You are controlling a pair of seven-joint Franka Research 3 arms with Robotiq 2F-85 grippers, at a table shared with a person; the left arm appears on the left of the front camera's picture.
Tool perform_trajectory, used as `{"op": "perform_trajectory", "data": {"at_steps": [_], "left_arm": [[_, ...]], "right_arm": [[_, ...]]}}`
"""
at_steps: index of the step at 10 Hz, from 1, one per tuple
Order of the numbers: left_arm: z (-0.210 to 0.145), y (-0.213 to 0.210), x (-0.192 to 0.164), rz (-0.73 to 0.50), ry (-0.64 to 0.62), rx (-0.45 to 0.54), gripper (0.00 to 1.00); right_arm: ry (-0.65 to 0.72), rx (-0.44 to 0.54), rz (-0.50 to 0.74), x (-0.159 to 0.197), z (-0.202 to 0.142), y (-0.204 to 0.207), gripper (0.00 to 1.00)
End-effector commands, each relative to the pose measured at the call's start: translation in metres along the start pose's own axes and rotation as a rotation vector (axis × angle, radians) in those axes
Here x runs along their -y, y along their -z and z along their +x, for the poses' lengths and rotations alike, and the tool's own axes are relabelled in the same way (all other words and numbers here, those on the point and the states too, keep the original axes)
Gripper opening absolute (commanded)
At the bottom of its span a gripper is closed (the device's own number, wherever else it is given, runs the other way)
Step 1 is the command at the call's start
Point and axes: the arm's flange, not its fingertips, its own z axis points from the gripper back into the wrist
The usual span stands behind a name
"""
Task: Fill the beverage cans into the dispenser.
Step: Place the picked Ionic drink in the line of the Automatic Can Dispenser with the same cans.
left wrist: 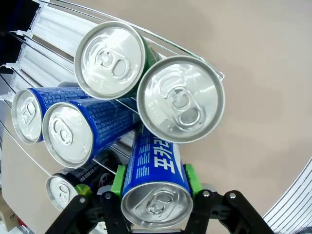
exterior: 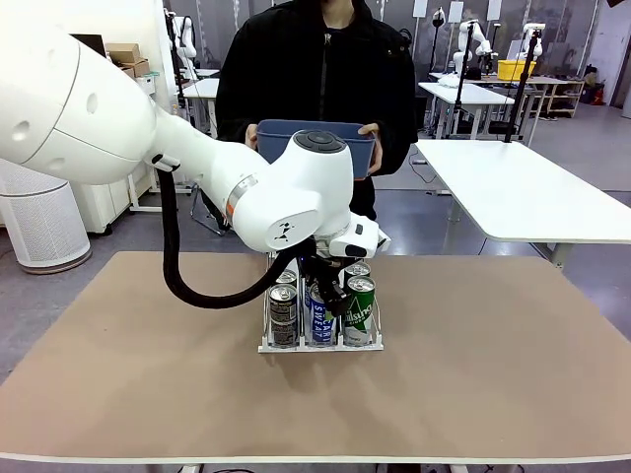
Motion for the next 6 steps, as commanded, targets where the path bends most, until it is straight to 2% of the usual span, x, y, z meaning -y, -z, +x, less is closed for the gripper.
{"op": "perform_trajectory", "data": {"at_steps": [1,3,4,5,6], "left_arm": [[0.000,0.000,0.001,0.011,0.000,-0.004,0.57],[0.000,0.000,0.001,0.011,0.000,-0.004,0.57],[0.000,0.000,0.000,0.000,0.000,-0.002,0.70],[-0.003,-0.007,-0.001,0.027,-0.005,0.001,0.77],[-0.003,-0.014,-0.001,0.042,-0.031,-0.003,0.77]], "right_arm": [[0.006,0.006,0.004,-0.001,0.000,0.002,1.00],[0.006,0.006,0.004,-0.001,0.000,0.002,1.00],[0.006,0.006,0.004,-0.001,0.000,0.002,1.00],[0.006,0.006,0.004,-0.001,0.000,0.002,1.00],[0.006,0.006,0.004,-0.001,0.000,0.002,1.00]]}}
